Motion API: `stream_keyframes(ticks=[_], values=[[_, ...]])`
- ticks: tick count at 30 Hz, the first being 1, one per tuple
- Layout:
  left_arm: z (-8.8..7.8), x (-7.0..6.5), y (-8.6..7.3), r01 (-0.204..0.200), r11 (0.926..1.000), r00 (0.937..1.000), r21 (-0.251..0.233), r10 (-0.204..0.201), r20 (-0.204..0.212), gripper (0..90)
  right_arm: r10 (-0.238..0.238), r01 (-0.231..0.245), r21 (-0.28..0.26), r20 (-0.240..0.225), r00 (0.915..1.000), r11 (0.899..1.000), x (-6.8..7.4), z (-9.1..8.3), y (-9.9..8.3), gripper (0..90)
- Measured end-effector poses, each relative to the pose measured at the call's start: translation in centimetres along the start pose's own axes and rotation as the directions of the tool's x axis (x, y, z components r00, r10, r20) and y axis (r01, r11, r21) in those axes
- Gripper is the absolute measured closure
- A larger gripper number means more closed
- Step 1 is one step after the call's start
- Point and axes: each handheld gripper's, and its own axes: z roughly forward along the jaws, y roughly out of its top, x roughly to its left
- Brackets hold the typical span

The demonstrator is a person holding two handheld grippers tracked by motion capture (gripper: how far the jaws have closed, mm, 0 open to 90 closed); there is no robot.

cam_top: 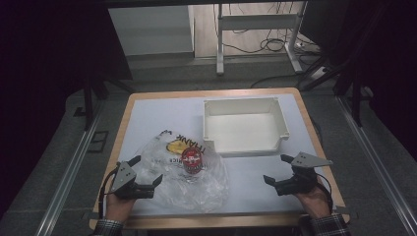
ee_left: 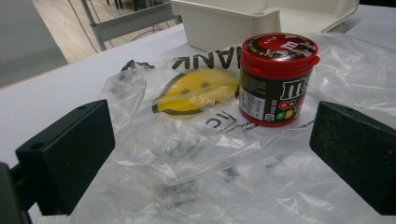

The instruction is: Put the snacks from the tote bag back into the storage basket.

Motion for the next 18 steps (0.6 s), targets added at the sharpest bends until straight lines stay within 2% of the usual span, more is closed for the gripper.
stream_keyframes(ticks=[5,8,18], values=[[0.11,0.02,-0.01,-0.004,1.0,1.0,0.005,0.004,0.005,0.3,-0.014,0.014,-0.001,-0.031,0.9994,1.0,-0.24,0.27,-0.18,0.0],[0.25,-0.03,0.05,-0.007,0.9999,0.9999,0.007,0.007,0.011,0.3,-0.024,0.024,-0.008,-0.028,0.9993,1.0,-0.14,0.1,-0.16,0.0],[0.42,-0.05,0.12,-0.01,0.9999,0.9998,0.005,0.01,0.019,0.3,-0.016,0.015,-0.015,-0.062,0.998,1.0,-0.32,0.28,-0.45,0.0]])
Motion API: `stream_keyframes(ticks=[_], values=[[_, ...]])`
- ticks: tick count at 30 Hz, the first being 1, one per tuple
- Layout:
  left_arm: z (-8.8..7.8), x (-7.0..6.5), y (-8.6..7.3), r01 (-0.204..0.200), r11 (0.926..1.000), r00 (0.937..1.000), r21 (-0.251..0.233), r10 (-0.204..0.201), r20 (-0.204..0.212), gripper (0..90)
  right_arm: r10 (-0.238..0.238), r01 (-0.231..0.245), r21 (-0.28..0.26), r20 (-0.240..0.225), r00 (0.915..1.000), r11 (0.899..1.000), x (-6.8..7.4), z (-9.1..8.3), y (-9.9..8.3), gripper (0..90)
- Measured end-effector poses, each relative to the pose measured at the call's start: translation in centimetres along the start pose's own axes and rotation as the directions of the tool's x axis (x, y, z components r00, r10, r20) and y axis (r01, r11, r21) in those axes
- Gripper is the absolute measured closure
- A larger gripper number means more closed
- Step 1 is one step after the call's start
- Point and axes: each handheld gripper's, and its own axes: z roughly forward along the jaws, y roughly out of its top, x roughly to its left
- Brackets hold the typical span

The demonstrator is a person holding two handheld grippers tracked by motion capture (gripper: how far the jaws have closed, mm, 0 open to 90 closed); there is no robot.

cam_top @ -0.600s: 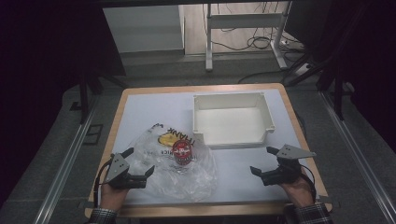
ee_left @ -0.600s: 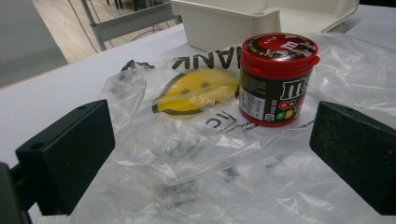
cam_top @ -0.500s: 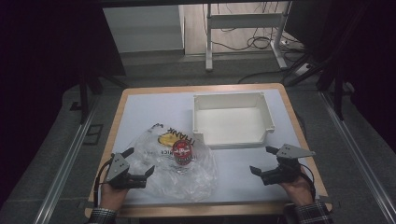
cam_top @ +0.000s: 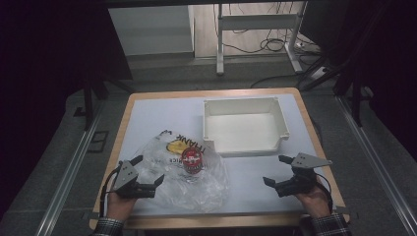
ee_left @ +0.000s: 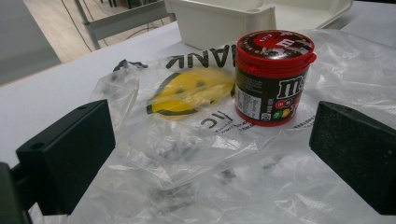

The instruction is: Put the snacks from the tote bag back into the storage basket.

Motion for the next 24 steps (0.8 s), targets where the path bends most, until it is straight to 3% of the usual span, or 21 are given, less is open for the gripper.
stream_keyframes(ticks=[24], values=[[0.03,0.0,0.0,0.0,1.0,1.0,0.0,0.0,-0.003,0.2,-0.038,0.038,0.003,-0.007,0.9992,0.999,0.07,0.45,0.17,0.0]])
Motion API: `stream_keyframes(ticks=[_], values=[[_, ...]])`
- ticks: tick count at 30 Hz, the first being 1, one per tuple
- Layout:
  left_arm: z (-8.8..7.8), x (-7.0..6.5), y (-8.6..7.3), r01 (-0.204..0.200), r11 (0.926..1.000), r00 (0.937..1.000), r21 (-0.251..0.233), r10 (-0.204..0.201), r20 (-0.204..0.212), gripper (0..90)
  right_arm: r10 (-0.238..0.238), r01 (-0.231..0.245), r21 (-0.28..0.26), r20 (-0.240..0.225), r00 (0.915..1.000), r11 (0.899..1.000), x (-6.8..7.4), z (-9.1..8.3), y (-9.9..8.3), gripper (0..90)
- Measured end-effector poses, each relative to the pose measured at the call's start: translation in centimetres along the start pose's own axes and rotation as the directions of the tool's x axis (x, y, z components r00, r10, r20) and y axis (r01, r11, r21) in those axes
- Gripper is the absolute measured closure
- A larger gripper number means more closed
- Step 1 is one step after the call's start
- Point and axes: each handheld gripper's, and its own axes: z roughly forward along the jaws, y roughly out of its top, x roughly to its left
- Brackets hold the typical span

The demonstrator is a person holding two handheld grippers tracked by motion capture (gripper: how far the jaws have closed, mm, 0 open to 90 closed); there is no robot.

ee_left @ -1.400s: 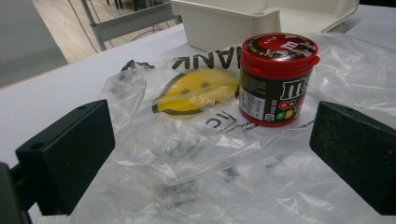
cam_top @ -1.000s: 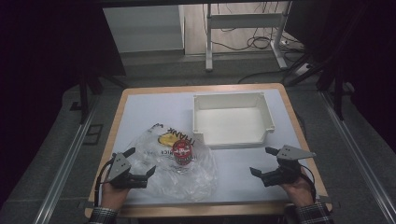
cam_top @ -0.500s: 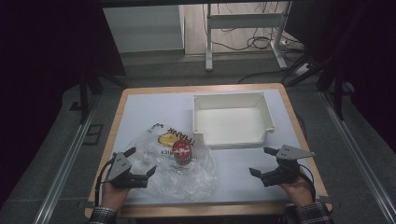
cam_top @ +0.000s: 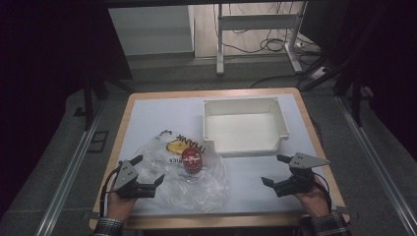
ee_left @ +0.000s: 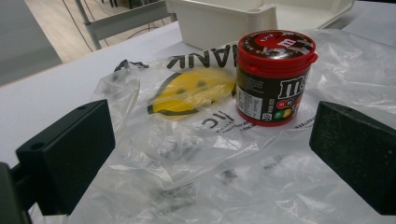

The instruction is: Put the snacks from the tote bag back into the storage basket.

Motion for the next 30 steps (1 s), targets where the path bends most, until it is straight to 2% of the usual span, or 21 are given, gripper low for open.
stream_keyframes(ticks=[6,20,30], values=[[0.0,0.0,0.0,0.001,1.0,1.0,0.0,-0.001,0.001,0.3,-0.012,0.012,0.012,0.0,0.9999,1.0,0.2,0.1,0.3,0.0],[0.0,0.0,0.0,0.0,1.0,1.0,0.001,0.0,0.0,0.2,0.008,-0.009,-0.028,-0.036,0.9993,1.0,0.5,0.6,0.9,0.0],[0.0,0.0,0.0,-0.002,1.0,1.0,0.002,0.002,-0.002,0.2,0.011,-0.011,-0.001,-0.046,0.9989,1.0,0.4,1.2,1.1,0.0]])
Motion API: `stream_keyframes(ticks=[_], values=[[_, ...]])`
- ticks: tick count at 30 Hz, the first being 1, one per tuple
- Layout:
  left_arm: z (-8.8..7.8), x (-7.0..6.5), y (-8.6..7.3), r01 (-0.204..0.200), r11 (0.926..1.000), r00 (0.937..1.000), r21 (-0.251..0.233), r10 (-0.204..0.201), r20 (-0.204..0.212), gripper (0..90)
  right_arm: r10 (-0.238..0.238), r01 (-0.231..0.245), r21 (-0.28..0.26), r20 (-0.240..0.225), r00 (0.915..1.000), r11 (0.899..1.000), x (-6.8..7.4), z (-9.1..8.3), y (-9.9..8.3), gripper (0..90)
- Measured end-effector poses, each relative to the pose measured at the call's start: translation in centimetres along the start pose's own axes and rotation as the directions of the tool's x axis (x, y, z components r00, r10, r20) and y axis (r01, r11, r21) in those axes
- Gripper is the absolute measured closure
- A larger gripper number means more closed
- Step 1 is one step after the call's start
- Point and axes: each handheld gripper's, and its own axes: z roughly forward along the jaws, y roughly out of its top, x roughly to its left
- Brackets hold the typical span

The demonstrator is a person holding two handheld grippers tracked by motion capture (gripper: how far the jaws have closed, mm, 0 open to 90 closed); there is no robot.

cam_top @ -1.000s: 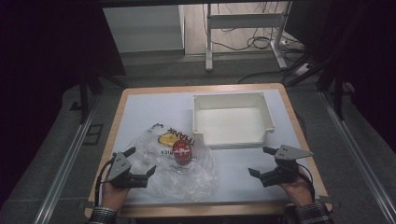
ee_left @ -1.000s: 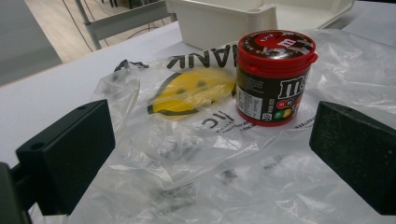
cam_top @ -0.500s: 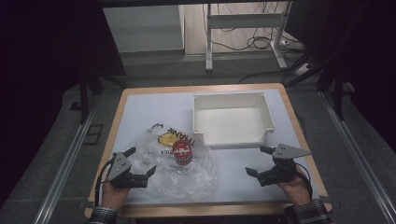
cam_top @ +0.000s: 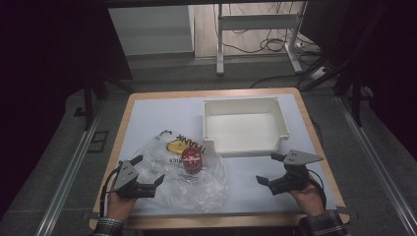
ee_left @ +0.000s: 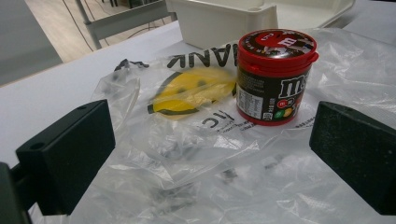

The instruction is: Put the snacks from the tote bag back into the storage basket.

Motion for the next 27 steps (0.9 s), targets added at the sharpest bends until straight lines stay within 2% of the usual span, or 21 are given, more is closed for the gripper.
stream_keyframes(ticks=[4,10,17,21,27], values=[[0.0,0.0,0.0,0.001,1.0,1.0,-0.001,-0.001,0.0,0.4,0.005,-0.005,0.008,-0.017,0.9998,1.0,0.0,0.3,0.1,0.0],[-0.1,0.2,0.0,0.012,0.9999,0.9999,-0.006,-0.012,-0.004,1.0,-0.02,0.02,0.014,-0.027,0.9994,1.0,0.2,0.8,0.6,0.0],[-0.1,0.2,0.0,0.013,0.9999,0.9999,-0.005,-0.013,-0.001,1.2,-0.016,0.016,0.012,-0.053,0.9985,1.0,0.3,1.3,0.9,0.0],[-0.1,0.2,0.0,0.014,0.9999,0.9999,-0.006,-0.014,0.0,1.3,-0.025,0.026,0.015,-0.042,0.9988,1.0,0.5,1.4,1.2,0.0],[-0.1,0.1,0.0,0.013,0.9999,0.9999,-0.003,-0.013,0.007,1.6,-0.038,0.039,0.018,-0.052,0.9979,0.999,0.8,1.7,1.4,0.0]])
